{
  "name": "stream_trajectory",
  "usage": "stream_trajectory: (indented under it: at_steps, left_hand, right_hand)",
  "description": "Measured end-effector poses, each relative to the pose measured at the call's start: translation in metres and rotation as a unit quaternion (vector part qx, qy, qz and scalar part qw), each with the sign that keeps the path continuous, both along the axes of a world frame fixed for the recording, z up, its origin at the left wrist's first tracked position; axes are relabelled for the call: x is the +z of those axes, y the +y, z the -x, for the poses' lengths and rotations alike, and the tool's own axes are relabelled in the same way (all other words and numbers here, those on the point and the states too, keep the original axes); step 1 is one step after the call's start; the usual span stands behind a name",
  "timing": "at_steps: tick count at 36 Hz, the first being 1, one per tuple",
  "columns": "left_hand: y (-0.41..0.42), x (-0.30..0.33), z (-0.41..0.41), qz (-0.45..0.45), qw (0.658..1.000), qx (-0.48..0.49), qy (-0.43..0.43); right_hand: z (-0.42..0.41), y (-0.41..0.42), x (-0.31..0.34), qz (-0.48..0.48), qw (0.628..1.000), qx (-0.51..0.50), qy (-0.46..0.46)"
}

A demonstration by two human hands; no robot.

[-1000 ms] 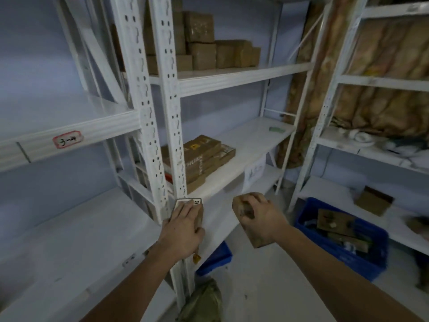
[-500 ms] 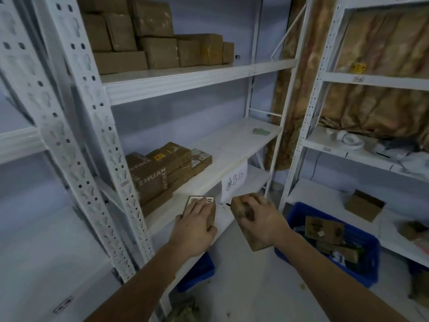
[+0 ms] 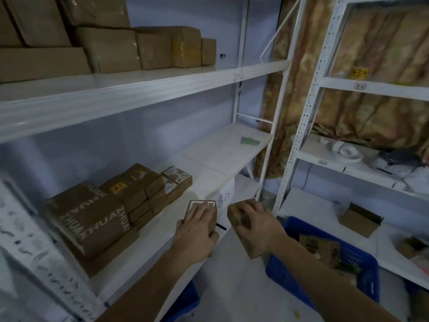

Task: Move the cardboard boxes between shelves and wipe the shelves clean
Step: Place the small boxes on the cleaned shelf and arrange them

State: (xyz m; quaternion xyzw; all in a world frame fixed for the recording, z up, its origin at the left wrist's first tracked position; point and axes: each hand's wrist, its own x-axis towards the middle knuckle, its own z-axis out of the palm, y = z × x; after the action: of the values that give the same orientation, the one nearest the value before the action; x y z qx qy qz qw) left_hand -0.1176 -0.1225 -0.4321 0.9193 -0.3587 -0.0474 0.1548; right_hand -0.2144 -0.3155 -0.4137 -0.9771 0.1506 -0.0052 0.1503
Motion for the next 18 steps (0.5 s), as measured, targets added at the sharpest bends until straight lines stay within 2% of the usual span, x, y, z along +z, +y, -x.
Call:
stream_trajectory:
  at_steps: [6, 15, 18]
  left_hand:
    - [-0.045, -0.016, -0.037, -0.021, 1.0, 0.022, 0.004]
    - [-0.11, -0.023, -0.078, -0.044, 0.992, 0.115, 0.017]
    - [-0.122, -0.022, -0.09, -0.044, 0.988, 0.147, 0.01]
  right_hand:
    - [-0.044, -0.054, -0.026, -0.034, 0.999, 0.012, 0.006]
    - [-0.125, -0.136, -0.032, -0.032, 0.994, 0.106, 0.005]
    - [-0.152, -0.157, -0.032, -0.063, 0.988, 0.139, 0.014]
